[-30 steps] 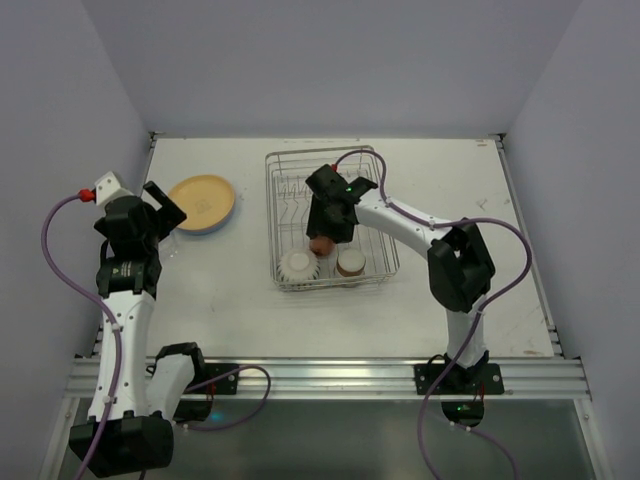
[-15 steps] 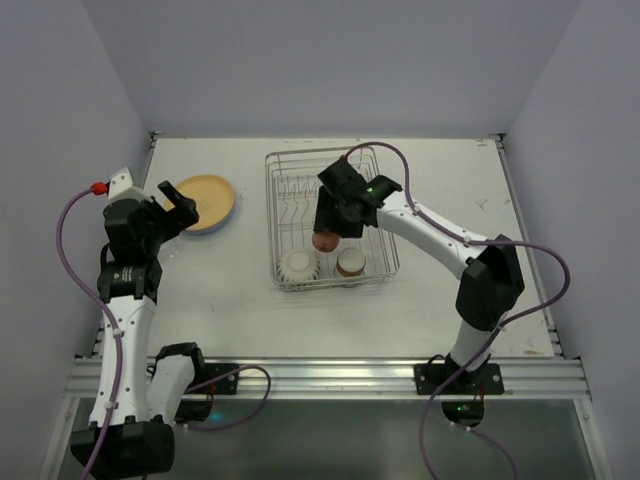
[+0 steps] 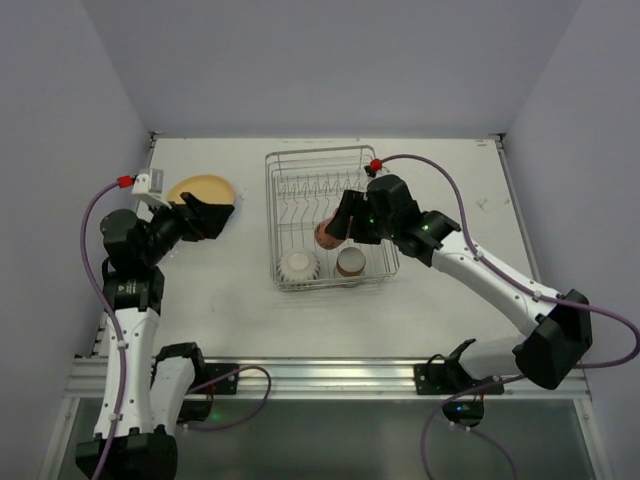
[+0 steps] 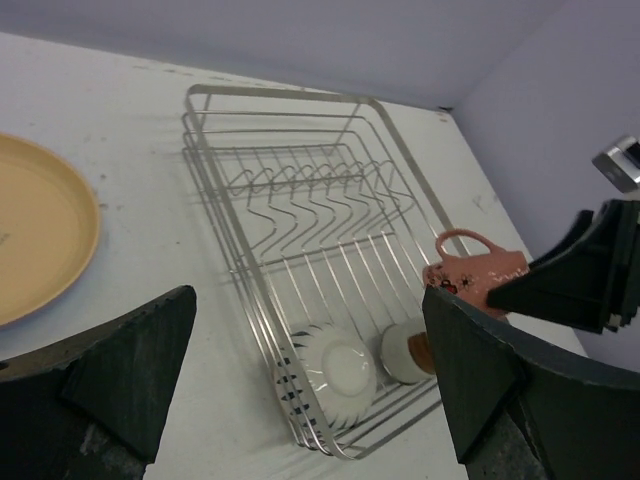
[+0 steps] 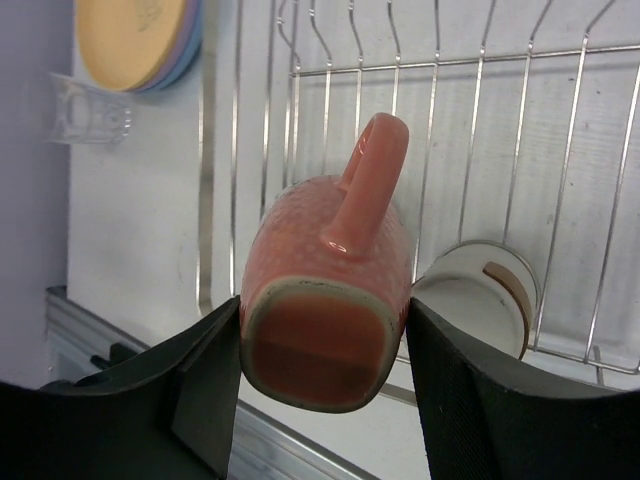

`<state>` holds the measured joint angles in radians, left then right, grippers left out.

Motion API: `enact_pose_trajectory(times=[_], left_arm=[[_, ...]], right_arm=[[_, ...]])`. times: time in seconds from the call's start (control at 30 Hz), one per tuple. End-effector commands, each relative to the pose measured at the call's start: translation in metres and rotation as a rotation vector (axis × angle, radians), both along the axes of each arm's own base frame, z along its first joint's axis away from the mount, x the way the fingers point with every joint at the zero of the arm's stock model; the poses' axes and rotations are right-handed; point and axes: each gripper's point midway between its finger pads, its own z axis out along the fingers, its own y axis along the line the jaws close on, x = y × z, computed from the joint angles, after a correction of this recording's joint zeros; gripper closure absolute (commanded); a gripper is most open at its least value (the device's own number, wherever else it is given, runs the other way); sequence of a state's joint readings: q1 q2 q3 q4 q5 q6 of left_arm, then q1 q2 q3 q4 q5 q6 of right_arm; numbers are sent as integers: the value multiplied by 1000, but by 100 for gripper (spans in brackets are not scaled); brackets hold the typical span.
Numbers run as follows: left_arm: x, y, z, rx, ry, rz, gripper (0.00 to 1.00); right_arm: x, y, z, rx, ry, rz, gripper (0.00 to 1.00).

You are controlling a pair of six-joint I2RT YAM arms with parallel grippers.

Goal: Unload the mixed dishes from the dish rack

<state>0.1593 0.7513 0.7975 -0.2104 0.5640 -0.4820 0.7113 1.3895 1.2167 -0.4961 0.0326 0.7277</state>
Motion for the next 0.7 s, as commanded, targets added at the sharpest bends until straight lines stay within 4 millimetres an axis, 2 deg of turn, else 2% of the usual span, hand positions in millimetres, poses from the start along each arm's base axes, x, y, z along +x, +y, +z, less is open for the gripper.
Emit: enact_pose_trajectory(times=[0.0,0.03,0.07,0.13,0.17,0.23,0.47,0.5,0.57,0.67], left_arm=[[-20,-37,7,-111,-53,-241,0],[-27,-47,10,-181,-40,-304,0],[-28,-50,8,-201,-74,-332,0],[-34,-57,5,-298,-31,-374,0],[-36,-60,2,-312,-50,-394,0],[-45,-66,4,-380,-23,-449,0],[-61,-82,14,-426,-42,-535,0],[-65,-91,16,-427,-38,-572,0],[-72,-109,18,-440,-26,-632,0],[-72,-123,17,-462,-9,-661,0]], right_arm=[[3,20,69,247,-211,117,100],[-2,19,62,261,-209,136,100],[-10,18,74,303,-235,162,100],[-15,19,78,353,-282,187,100],[-21,18,93,393,-329,208,100],[-26,16,94,416,-354,221,100],[-54,23,122,520,-472,377,100],[-57,25,129,544,-498,399,100],[-64,28,129,566,-504,436,100],[-69,29,131,584,-513,465,100]])
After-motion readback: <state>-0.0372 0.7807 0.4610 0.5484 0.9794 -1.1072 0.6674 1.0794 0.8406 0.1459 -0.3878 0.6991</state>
